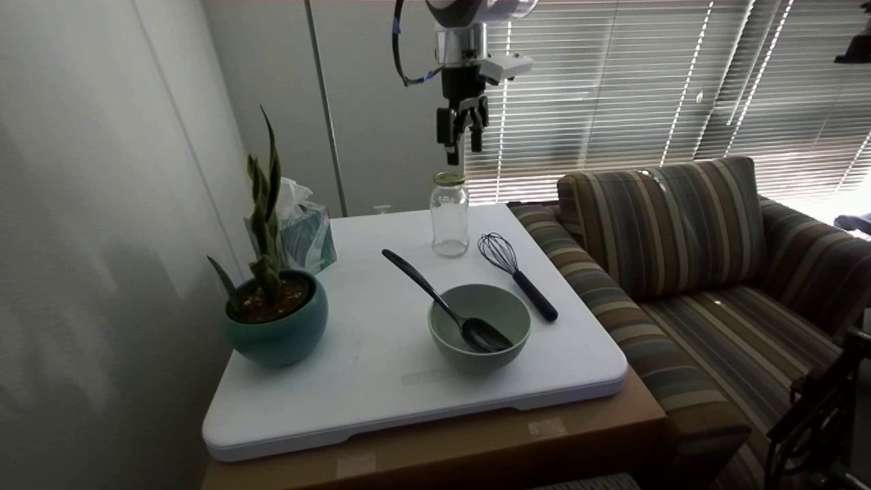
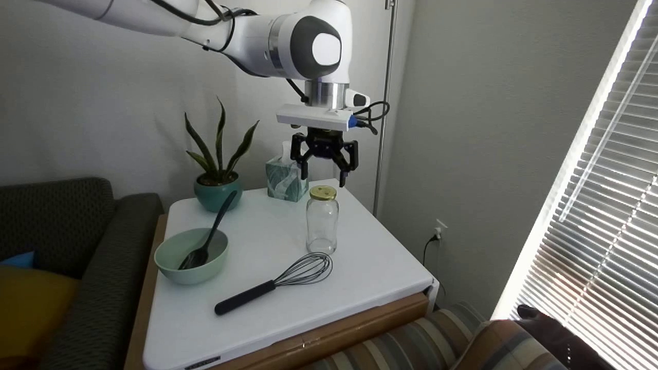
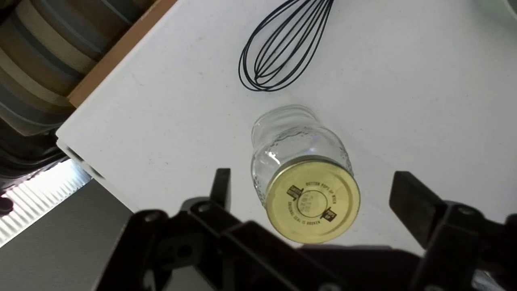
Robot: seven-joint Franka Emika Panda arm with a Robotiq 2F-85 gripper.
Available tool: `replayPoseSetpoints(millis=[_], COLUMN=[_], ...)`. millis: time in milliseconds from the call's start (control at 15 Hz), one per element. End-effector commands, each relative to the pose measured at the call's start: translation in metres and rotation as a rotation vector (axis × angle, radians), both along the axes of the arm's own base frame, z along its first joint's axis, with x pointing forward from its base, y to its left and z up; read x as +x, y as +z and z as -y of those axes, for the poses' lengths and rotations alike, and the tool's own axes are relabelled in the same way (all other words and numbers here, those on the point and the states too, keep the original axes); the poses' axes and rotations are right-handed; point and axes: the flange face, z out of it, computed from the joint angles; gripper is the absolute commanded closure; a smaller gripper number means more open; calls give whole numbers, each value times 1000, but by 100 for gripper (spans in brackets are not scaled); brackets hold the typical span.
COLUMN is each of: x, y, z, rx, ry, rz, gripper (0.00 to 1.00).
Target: Take the lid off the jar and put it on the tray
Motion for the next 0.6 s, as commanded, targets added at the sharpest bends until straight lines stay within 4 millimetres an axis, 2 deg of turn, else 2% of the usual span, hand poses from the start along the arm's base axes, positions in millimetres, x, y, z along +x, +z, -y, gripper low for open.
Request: replayPoseSetpoints(millis=[0, 333, 533], x=[2, 4, 10], y=[-12, -37, -43], z=[1, -11, -20], rx=[-13, -17, -21], ry=[-43, -72, -71], rz=[3, 4, 59], gripper=[0, 0, 0])
